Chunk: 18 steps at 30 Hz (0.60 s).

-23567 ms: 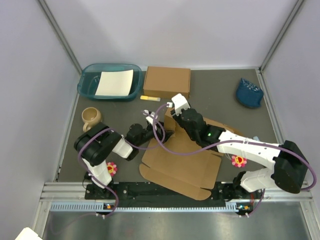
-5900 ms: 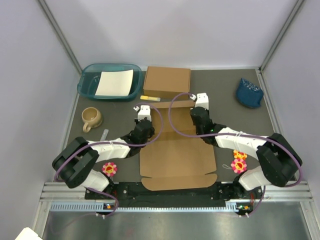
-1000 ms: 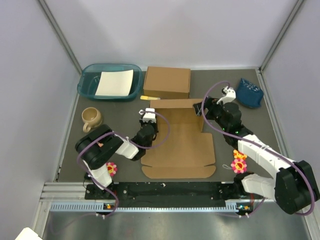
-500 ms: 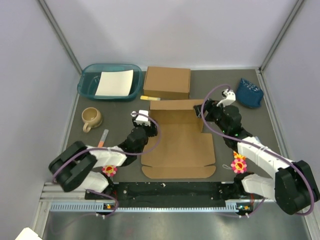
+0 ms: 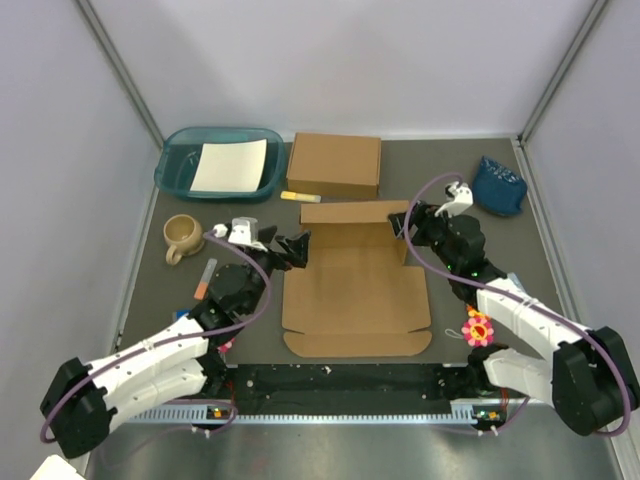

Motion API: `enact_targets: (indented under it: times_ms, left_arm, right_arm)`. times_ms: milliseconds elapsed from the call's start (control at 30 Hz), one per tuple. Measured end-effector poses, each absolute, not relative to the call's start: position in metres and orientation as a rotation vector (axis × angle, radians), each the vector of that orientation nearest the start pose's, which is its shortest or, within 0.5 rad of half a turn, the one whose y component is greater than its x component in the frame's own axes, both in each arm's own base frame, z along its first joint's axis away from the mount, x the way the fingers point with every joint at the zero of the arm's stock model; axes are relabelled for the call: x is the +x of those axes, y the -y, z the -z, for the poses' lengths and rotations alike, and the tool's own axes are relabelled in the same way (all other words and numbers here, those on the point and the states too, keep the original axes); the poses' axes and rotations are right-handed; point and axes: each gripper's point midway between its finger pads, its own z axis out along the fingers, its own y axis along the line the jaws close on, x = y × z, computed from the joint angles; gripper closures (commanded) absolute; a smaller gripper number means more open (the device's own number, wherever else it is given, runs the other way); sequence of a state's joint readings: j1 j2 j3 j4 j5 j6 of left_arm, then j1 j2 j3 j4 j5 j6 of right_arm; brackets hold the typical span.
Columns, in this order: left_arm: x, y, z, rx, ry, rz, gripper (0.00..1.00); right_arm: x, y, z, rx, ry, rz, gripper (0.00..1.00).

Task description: Fold the paper box

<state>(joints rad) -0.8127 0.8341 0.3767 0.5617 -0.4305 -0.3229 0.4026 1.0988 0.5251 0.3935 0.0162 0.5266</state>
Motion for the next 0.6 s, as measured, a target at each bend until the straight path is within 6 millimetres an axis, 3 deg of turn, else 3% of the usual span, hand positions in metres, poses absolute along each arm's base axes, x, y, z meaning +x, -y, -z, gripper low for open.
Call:
enact_targets:
  times_ms: [167, 367, 600]
  left_arm:
    - [0.292, 0.198, -0.244, -0.071, -1.545, 0.597, 0.01]
    - [0.313, 0.203, -0.217, -0.111, -1.665, 0.610, 0.02]
    - [0.336, 0.192, -0.209, -0.182, -1.708, 0.697, 0.22]
  right_arm:
    - [0.336, -0.163, -0.186, 0.123, -1.788, -0.661, 0.26]
    - [0.334, -0.163, -0.185, 0.117, -1.790, -0.666, 0.28]
    - [0.332, -0.164, -0.184, 0.111, -1.788, -0.675, 0.29]
